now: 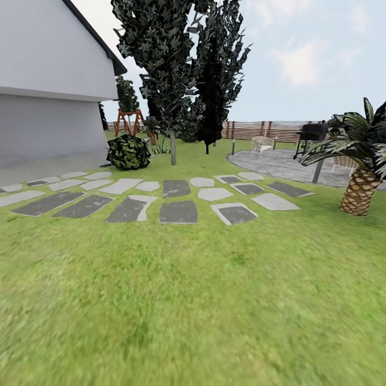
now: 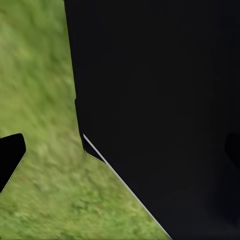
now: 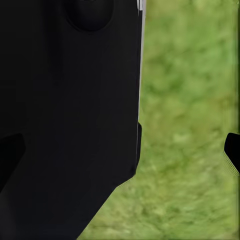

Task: Take the three Easter eggs out of the wicker basket on the lawn in the garden, then place them on the lawn next to a single tree (choose any tree) so that all three eggs are next to the same tree and none are left in the basket.

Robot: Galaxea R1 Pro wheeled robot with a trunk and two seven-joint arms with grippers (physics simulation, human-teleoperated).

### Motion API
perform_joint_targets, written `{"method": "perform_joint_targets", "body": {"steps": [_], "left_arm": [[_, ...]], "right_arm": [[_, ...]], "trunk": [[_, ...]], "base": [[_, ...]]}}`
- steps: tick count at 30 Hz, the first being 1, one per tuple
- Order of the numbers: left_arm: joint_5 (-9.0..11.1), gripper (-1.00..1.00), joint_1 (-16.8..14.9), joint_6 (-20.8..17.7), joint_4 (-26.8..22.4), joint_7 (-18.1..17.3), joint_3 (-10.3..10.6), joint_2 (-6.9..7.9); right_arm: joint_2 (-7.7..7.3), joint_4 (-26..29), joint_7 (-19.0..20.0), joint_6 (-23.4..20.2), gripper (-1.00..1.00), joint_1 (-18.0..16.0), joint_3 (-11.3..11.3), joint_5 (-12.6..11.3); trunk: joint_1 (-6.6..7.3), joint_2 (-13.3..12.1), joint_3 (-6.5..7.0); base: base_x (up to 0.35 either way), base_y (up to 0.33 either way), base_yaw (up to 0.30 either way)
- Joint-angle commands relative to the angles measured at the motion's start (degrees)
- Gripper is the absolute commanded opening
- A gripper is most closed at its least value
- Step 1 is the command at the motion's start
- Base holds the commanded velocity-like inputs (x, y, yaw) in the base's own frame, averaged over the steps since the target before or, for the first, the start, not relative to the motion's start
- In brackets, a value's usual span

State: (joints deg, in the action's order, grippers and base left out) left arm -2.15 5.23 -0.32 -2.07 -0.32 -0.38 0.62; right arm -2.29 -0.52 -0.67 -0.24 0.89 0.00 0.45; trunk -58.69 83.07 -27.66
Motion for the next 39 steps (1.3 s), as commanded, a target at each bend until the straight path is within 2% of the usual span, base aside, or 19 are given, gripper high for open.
{"method": "perform_joint_targets", "body": {"steps": [1,11,39], "left_arm": [[-0.23,1.0,0.04,-0.03,-0.13,-0.03,-0.05,0.0],[-0.23,1.0,0.04,-0.03,-0.13,-0.03,-0.05,0.0],[-0.23,1.0,0.04,-0.03,-0.13,-0.03,-0.06,0.0]], "right_arm": [[0.0,0.01,-0.06,-0.03,1.0,-0.01,0.0,0.06],[-0.01,0.01,-0.04,-0.03,1.0,-0.01,0.02,0.07],[0.0,0.0,-0.11,-0.03,1.0,-0.01,-0.04,-0.3]], "trunk": [[-0.04,0.01,-0.03],[-0.04,0.01,-0.03],[-0.04,0.01,-0.03]], "base": [[0.327,0.0,-0.06],[0.327,0.0,-0.176],[0.327,0.0,-0.003]]}}
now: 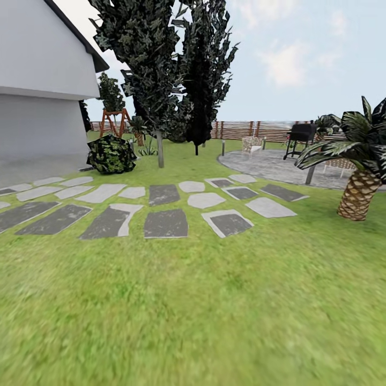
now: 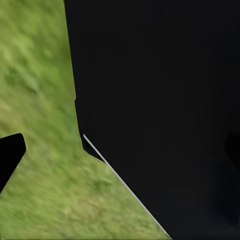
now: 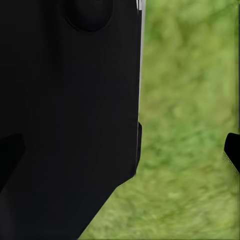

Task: Take the three Easter eggs out of the wicker basket on the lawn in the garden, then place them on the lawn next to a single tree (choose any tree) so that all three eggs are next to the same tree and none are left in the basket.

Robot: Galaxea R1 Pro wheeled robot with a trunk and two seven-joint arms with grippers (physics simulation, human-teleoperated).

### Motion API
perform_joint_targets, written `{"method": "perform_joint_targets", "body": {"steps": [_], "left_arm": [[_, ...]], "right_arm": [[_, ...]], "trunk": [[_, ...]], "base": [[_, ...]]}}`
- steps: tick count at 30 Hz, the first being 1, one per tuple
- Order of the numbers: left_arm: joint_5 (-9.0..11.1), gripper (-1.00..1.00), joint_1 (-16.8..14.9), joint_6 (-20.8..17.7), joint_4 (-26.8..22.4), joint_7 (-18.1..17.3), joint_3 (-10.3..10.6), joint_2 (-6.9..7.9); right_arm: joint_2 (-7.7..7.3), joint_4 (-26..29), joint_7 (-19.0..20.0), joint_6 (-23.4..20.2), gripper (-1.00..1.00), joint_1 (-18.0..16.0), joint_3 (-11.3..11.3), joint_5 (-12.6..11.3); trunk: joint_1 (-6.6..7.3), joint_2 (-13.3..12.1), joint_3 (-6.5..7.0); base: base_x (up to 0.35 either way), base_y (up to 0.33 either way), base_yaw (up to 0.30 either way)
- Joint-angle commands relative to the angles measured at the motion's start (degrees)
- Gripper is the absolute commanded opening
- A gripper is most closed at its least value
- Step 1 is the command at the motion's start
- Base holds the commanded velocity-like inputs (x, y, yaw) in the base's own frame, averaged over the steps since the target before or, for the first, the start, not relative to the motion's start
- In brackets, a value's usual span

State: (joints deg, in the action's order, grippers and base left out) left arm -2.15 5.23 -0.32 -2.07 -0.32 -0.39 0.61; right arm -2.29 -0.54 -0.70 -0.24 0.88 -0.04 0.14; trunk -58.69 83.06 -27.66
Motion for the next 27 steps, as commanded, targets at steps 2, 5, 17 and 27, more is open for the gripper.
{"method": "perform_joint_targets", "body": {"steps": [2,5,17,27], "left_arm": [[-0.23,1.0,0.04,-0.03,-0.13,-0.03,-0.05,0.01],[-0.23,1.0,0.04,-0.03,-0.13,-0.03,-0.05,0.01],[-0.23,1.0,0.04,-0.03,-0.13,-0.03,-0.05,0.04],[-0.23,1.0,0.04,0.04,-0.13,-0.03,-0.05,0.07]], "right_arm": [[0.0,0.04,-0.08,-0.03,1.0,0.0,-0.03,-0.07],[0.0,0.06,-0.09,-0.03,1.0,0.0,-0.04,-0.12],[0.0,0.03,-0.09,-0.03,1.0,0.0,-0.04,-0.21],[0.0,0.03,-0.09,-0.03,1.0,0.0,-0.04,-0.22]], "trunk": [[-0.04,0.02,-0.03],[-0.04,0.02,-0.03],[-0.04,0.02,-0.03],[-0.04,0.02,-0.03]], "base": [[0.327,0.0,0.0],[0.327,0.0,0.0],[0.327,0.0,0.0],[0.327,0.0,0.0]]}}
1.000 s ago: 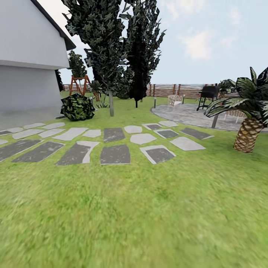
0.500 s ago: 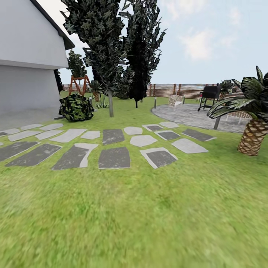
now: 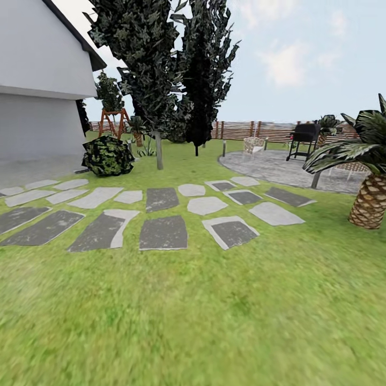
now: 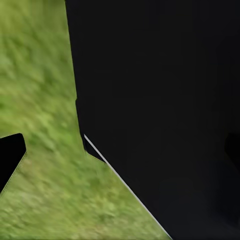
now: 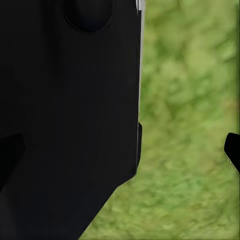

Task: Take the three Easter eggs out of the wicker basket on the lawn in the garden, then place them on the lawn next to a single tree (choose any tree) so that all three eggs are next to the same tree and none are left in the basket.

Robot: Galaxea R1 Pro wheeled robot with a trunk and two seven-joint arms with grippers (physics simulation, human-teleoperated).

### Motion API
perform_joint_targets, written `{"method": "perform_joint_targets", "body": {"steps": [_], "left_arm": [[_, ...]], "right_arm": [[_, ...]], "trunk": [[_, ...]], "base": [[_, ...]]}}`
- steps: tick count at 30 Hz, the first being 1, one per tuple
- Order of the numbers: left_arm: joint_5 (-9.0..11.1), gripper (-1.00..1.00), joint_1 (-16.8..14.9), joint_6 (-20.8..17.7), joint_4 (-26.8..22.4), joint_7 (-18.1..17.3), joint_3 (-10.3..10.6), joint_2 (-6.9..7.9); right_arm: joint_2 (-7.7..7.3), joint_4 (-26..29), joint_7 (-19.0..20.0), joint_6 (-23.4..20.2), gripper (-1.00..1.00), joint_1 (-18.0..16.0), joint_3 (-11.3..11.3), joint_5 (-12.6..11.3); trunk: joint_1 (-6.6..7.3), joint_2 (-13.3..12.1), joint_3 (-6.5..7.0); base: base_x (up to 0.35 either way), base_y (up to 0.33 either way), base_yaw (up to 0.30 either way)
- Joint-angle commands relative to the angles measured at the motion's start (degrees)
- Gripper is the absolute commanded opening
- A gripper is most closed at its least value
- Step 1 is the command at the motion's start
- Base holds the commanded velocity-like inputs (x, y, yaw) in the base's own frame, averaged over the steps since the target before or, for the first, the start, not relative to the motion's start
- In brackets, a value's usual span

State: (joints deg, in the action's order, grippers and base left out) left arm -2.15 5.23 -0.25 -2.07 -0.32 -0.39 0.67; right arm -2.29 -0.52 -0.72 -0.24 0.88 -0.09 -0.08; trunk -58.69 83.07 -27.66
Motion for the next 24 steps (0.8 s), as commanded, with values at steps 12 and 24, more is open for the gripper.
{"method": "perform_joint_targets", "body": {"steps": [12,24], "left_arm": [[-0.23,1.0,0.04,-0.09,-0.12,-0.11,-0.05,0.03],[-0.23,1.0,0.04,-0.1,-0.12,-0.12,-0.05,0.03]], "right_arm": [[0.0,0.01,-0.07,-0.03,1.0,0.0,-0.08,0.01],[0.0,0.01,-0.07,-0.03,1.0,0.0,-0.09,0.0]], "trunk": [[-0.04,0.01,-0.03],[-0.04,0.01,-0.03]], "base": [[0.329,0.0,0.0],[0.332,0.0,0.0]]}}
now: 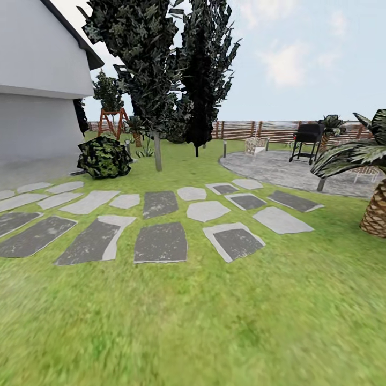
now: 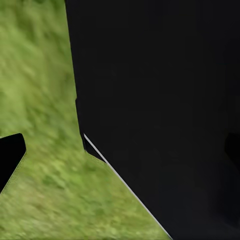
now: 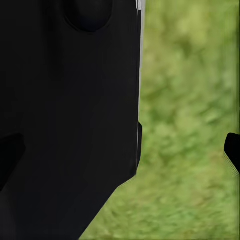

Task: Take the three Easter eggs out of the wicker basket on the lawn in the garden, then place them on the lawn next to a single tree (choose any tree) so that all three eggs are next to the same tree and none are left in the basket.

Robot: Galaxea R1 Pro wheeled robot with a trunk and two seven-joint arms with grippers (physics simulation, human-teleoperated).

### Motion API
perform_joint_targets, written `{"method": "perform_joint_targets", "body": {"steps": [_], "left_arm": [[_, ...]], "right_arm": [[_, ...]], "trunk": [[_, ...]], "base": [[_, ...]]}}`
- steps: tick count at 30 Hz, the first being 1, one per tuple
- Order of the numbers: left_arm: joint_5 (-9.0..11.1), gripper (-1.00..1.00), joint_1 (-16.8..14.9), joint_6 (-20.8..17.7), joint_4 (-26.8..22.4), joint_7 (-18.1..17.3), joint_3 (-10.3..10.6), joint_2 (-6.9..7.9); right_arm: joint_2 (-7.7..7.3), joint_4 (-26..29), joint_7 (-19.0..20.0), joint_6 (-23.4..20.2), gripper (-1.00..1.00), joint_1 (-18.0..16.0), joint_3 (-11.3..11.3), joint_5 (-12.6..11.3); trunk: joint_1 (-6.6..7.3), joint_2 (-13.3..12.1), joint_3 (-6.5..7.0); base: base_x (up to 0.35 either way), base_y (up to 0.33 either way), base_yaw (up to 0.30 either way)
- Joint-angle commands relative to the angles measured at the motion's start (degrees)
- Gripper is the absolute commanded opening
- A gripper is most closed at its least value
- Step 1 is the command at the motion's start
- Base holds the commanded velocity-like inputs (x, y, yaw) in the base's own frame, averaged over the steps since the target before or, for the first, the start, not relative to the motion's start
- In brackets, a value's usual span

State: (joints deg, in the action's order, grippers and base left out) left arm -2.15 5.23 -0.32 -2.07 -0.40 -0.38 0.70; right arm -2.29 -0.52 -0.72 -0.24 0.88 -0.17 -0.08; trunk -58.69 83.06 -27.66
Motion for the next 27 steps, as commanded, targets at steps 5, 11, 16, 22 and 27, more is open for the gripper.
{"method": "perform_joint_targets", "body": {"steps": [5,11,16,22,27], "left_arm": [[-0.23,1.0,0.04,-0.03,-0.13,-0.04,-0.05,0.01],[-0.3,1.0,0.04,-0.03,-0.13,-0.11,-0.01,0.01],[-0.39,1.0,0.04,-0.1,-0.13,-0.13,0.02,0.01],[-0.4,1.0,0.04,-0.12,-0.13,-0.13,0.03,0.01],[-0.33,1.0,0.04,-0.12,-0.13,-0.06,0.02,0.01]], "right_arm": [[0.0,0.0,-0.07,-0.03,1.0,0.0,-0.01,0.06],[0.0,0.0,-0.07,-0.03,1.0,0.0,-0.01,0.04],[0.0,0.02,-0.07,-0.03,1.0,0.0,-0.01,0.06],[0.0,0.01,-0.07,-0.03,1.0,0.0,-0.01,0.04],[0.0,0.02,-0.07,-0.03,1.0,0.0,-0.01,0.07]], "trunk": [[-0.04,0.02,-0.03],[-0.04,0.02,-0.03],[-0.04,0.02,-0.03],[-0.04,0.02,-0.03],[-0.04,0.02,-0.03]], "base": [[0.318,0.0,0.0],[0.317,0.0,0.0],[0.317,0.0,0.0],[0.317,0.0,0.0],[0.317,0.0,0.0]]}}
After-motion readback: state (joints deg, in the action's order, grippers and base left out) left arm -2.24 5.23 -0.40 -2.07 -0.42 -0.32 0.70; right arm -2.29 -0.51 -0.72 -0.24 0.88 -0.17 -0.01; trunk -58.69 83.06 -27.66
